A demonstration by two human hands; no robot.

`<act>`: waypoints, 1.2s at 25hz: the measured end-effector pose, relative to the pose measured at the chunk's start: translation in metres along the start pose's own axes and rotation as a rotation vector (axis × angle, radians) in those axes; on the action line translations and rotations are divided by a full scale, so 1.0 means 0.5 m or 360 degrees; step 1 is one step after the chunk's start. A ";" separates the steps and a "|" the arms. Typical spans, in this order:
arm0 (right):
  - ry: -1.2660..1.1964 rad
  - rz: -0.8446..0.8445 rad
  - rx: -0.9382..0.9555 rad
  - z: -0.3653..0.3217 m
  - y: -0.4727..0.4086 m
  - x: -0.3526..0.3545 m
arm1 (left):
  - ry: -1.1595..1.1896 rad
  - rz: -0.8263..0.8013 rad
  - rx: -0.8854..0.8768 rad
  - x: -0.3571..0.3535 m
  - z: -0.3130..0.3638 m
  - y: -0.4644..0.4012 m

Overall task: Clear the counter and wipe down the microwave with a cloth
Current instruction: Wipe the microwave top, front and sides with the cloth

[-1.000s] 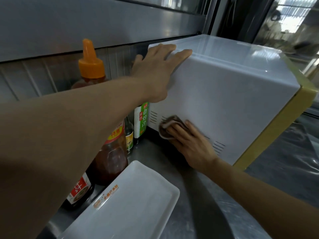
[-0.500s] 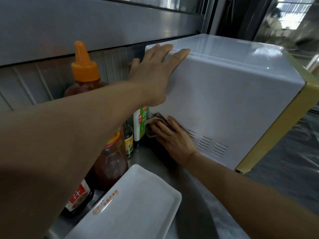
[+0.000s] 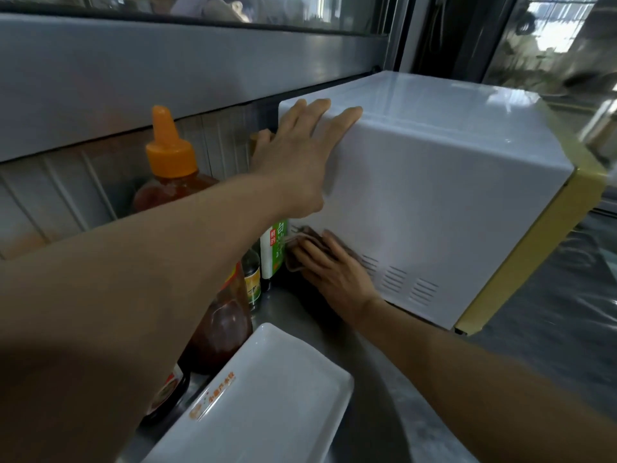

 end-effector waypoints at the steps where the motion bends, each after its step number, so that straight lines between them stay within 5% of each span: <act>1: 0.0008 0.0042 -0.0019 -0.001 -0.010 0.003 | -0.0008 0.0006 0.0002 -0.002 0.000 -0.001; 9: 0.0053 -0.0184 -0.0135 0.064 0.268 -0.078 | -0.0074 -0.0023 0.0065 0.015 0.023 0.011; 13: 0.0034 -0.0333 0.0073 0.059 0.258 -0.078 | -0.0133 0.0150 -0.0226 -0.001 0.132 0.017; 19: -0.0050 -0.0178 0.0061 0.024 0.096 -0.038 | -0.0075 0.0264 -0.0185 -0.027 0.142 0.011; 25: 0.0049 -0.0086 -0.0003 0.062 0.268 -0.093 | -0.0062 0.0320 -0.0174 -0.029 0.143 0.013; 30: -0.0229 0.0036 -0.0034 0.087 0.370 -0.089 | -0.0084 0.0330 -0.0200 -0.028 0.143 0.012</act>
Point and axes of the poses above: each hand's wrist, its own y-axis away from the middle knuckle, its own x-axis out of the back of the hand, z = x × y, the point moved 6 cm from there along -y, towards the middle knuckle, and after that the axes turned 4 degrees about -x, right-handed, at the moved point
